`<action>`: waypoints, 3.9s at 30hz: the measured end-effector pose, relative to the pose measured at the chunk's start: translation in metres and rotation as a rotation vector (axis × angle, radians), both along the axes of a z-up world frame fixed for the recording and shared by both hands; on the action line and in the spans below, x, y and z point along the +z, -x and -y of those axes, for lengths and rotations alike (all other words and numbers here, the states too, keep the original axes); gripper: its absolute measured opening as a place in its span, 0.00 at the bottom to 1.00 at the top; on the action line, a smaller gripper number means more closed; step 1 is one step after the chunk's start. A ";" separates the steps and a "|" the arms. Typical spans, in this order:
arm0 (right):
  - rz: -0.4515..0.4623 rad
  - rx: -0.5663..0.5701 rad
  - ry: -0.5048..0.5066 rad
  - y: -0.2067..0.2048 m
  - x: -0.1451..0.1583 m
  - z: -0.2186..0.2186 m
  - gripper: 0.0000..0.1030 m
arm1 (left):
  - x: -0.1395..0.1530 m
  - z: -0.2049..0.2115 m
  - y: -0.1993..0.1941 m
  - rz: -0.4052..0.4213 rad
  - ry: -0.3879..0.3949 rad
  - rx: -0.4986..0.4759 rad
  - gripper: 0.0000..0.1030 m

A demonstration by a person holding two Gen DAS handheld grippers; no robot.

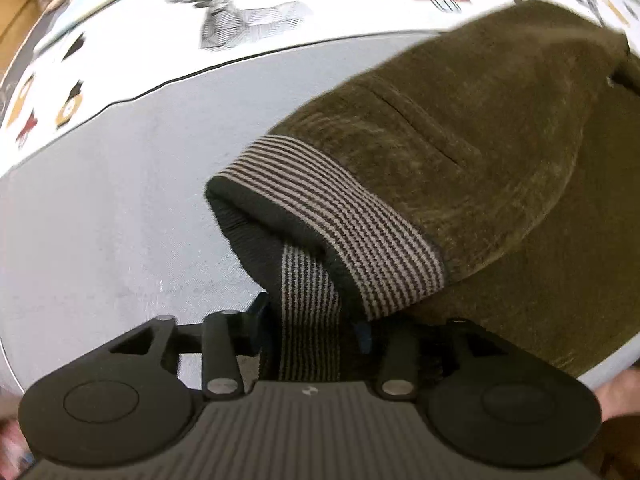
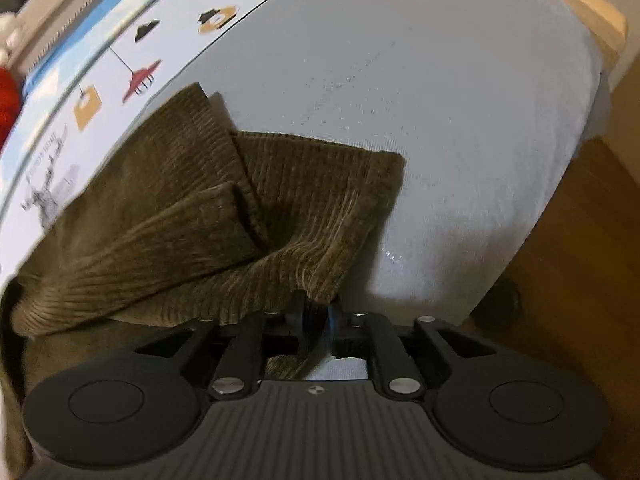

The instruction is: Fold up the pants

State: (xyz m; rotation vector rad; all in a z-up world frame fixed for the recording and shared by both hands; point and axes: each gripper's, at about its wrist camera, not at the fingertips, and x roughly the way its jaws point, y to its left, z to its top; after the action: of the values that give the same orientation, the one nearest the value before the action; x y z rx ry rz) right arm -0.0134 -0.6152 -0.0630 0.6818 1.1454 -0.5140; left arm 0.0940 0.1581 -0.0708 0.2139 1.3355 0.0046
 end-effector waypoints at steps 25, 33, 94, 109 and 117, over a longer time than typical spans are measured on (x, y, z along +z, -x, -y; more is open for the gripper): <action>0.044 -0.436 0.057 0.009 -0.027 0.076 0.09 | 0.001 0.020 0.000 0.046 -0.034 -0.080 0.73; 0.168 -0.272 0.362 -0.019 0.029 0.041 0.34 | 0.029 0.006 -0.003 0.154 0.035 0.019 0.73; 0.095 0.303 0.413 -0.177 -0.058 0.017 0.68 | 0.048 -0.037 -0.099 0.357 0.015 0.452 0.58; 0.156 0.181 0.517 -0.179 -0.050 0.051 0.16 | 0.057 -0.033 -0.099 0.355 -0.025 0.424 0.59; 0.136 0.106 0.502 -0.138 -0.032 0.063 0.54 | 0.053 -0.044 -0.090 0.286 0.093 0.427 0.65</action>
State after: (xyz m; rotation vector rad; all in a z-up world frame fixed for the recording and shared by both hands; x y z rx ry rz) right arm 0.1244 -0.6777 -0.0947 0.2158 0.8702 -0.6249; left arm 0.1840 0.2020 -0.0181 -0.1495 1.0715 0.3212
